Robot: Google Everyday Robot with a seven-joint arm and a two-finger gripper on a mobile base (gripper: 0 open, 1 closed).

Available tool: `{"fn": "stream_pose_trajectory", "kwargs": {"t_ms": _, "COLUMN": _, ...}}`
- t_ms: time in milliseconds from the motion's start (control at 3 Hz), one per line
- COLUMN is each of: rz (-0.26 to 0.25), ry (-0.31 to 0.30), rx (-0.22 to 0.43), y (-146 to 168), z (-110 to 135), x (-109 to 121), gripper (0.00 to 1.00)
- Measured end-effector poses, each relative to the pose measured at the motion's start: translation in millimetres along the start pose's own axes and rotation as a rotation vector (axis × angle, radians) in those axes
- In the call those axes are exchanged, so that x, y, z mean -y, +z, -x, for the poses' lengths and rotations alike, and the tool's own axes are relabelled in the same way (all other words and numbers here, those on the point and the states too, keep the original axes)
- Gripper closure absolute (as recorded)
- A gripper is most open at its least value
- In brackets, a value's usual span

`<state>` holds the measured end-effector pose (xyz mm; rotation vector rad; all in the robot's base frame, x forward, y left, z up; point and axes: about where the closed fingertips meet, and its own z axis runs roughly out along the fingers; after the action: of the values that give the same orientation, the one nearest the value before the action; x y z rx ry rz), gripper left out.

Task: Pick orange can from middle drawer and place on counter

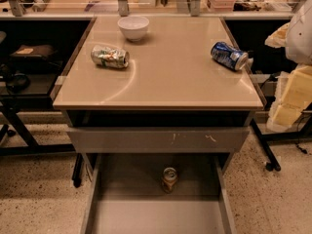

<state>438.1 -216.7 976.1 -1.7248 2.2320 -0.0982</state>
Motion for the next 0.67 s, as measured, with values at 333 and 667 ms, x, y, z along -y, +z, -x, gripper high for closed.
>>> {"fn": "stream_pose_trajectory", "kwargs": {"t_ms": 333, "rz": -0.002, "ry": 0.0, "rx": 0.001, "y": -0.4, "z": 0.2, "x": -0.1, "gripper": 0.0}}
{"fn": "stream_pose_trajectory", "kwargs": {"t_ms": 667, "rz": 0.036, "ry": 0.001, "rx": 0.035, "y": 21.3, "z": -4.3, "x": -19.8, "gripper": 0.0}}
